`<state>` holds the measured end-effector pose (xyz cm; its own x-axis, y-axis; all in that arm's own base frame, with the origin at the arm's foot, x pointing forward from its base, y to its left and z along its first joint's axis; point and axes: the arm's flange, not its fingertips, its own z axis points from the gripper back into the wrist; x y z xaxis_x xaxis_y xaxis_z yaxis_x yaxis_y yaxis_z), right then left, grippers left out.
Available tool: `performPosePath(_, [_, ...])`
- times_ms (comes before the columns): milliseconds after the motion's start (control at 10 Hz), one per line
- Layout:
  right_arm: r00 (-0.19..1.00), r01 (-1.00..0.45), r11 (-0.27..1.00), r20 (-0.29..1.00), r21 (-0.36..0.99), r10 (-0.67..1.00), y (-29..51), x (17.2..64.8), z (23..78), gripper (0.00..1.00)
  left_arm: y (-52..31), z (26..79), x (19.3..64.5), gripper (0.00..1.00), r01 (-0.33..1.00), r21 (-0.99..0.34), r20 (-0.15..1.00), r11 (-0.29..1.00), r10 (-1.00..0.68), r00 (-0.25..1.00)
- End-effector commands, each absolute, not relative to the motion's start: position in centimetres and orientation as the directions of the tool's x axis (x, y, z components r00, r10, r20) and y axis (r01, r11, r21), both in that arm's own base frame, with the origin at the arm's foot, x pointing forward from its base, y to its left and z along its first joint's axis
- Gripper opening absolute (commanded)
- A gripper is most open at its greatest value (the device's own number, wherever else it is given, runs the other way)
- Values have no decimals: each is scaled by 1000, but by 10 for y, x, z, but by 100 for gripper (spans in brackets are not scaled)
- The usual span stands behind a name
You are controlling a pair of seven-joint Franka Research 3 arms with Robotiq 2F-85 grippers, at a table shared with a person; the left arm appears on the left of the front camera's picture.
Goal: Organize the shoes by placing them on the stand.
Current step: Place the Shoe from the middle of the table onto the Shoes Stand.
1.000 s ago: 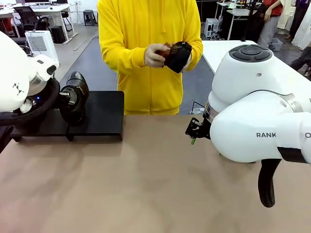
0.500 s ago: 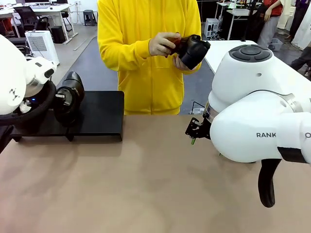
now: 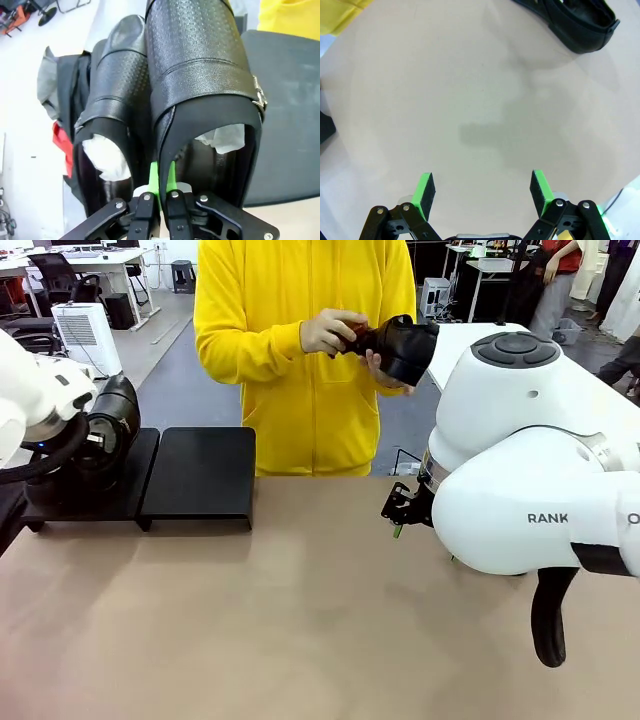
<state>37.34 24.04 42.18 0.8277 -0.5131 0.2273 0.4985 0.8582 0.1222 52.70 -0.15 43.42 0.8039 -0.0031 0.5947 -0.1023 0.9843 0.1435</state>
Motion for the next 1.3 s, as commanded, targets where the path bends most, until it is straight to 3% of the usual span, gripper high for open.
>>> performPosePath(0, [836, 481, 867, 228, 130, -498, 240, 375, 423, 100, -18, 424, 536, 0, -120, 152, 595, 981, 7, 803])
performPosePath(600, [836, 481, 867, 228, 130, -498, 240, 375, 423, 100, -20, 411, 538, 2, -130, 151, 573, 980, 21, 819])
performPosePath(1000, [836, 481, 867, 228, 130, -498, 240, 375, 423, 100, -17, 415, 536, 75, -172, 176, 613, 969, 28, 789])
performPosePath(1100, [836, 481, 867, 228, 130, -498, 240, 375, 423, 100, -18, 417, 535, 82, -176, 183, 628, 967, 23, 778])
performPosePath(1200, [836, 481, 867, 228, 130, -498, 240, 375, 423, 100, -19, 423, 533, 82, -181, 181, 644, 967, 22, 764])
